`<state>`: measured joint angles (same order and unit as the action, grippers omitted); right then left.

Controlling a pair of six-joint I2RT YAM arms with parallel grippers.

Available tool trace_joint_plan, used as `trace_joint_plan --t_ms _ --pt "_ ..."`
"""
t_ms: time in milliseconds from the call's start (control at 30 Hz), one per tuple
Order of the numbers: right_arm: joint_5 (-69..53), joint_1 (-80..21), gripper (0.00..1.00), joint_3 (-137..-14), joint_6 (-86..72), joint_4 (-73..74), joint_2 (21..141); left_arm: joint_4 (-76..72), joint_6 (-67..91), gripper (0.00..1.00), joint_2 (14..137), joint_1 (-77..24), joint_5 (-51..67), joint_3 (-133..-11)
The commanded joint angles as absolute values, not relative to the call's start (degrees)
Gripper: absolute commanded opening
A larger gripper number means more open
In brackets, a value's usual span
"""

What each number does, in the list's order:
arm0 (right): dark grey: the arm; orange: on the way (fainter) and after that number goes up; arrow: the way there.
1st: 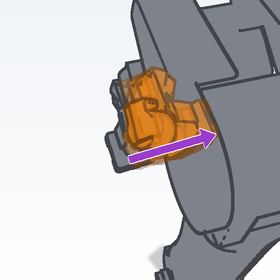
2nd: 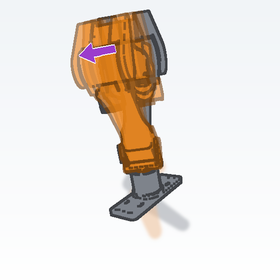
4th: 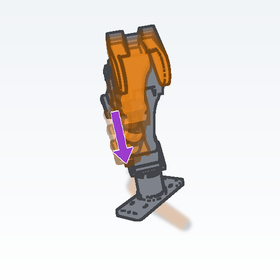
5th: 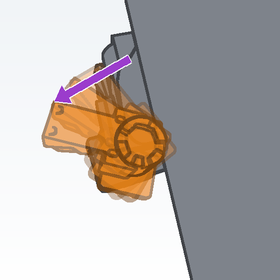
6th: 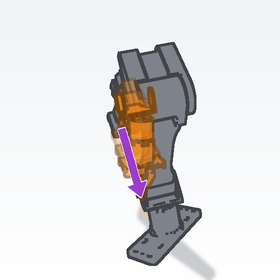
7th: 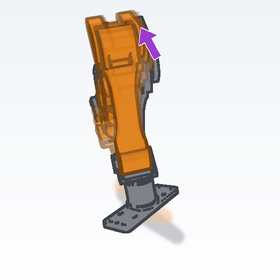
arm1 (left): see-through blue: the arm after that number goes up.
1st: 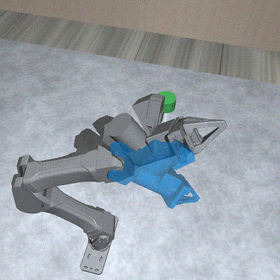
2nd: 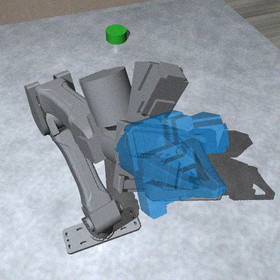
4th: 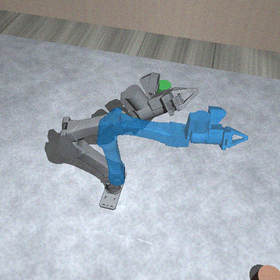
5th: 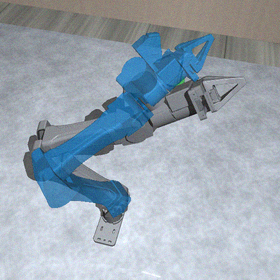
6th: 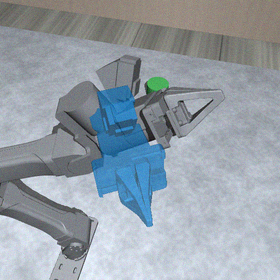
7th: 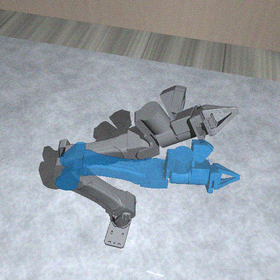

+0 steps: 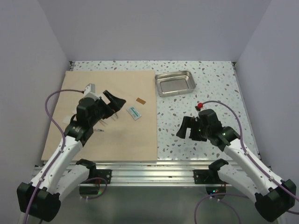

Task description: Prepare the surgical pack

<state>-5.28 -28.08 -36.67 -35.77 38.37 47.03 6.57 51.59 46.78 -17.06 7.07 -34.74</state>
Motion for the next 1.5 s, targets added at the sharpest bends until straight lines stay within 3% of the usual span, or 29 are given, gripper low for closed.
trace_joint_plan --t_ms 0,133,300,467,800,1000,1467 --pt "-12.01 -28.13 0.97 -41.65 -31.21 41.66 53.07 33.27 47.73 1.0 54.12 -17.14 -4.29 -49.63" --pt "-11.44 -28.13 0.98 -45.96 -24.89 44.46 59.67 45.94 48.59 0.97 63.18 -17.05 -10.43 -56.68" --pt "-13.71 -28.13 0.92 -47.89 -24.26 43.59 65.9 47.9 47.73 0.9 70.74 -15.04 -14.32 -61.87" --pt "-10.29 -28.13 0.89 -52.73 -20.22 44.47 68.55 46.05 43.34 0.63 78.3 -4.5 -11.6 -64.24" --pt "-10.11 -28.13 0.87 -53.88 -19.43 44.65 71.81 44.65 42.71 0.57 87.27 -2.29 -18.1 -64.52" --pt "-9.84 -28.13 0.88 -53.53 -18.9 45.26 72.16 41.13 44.03 0.51 90.7 -1.76 -17.49 -63.28" --pt "-10.46 -28.21 0.88 -51.68 -19.25 44.38 71.63 36.04 43.68 0.48 100.28 -0.35 -16.61 -64.77"
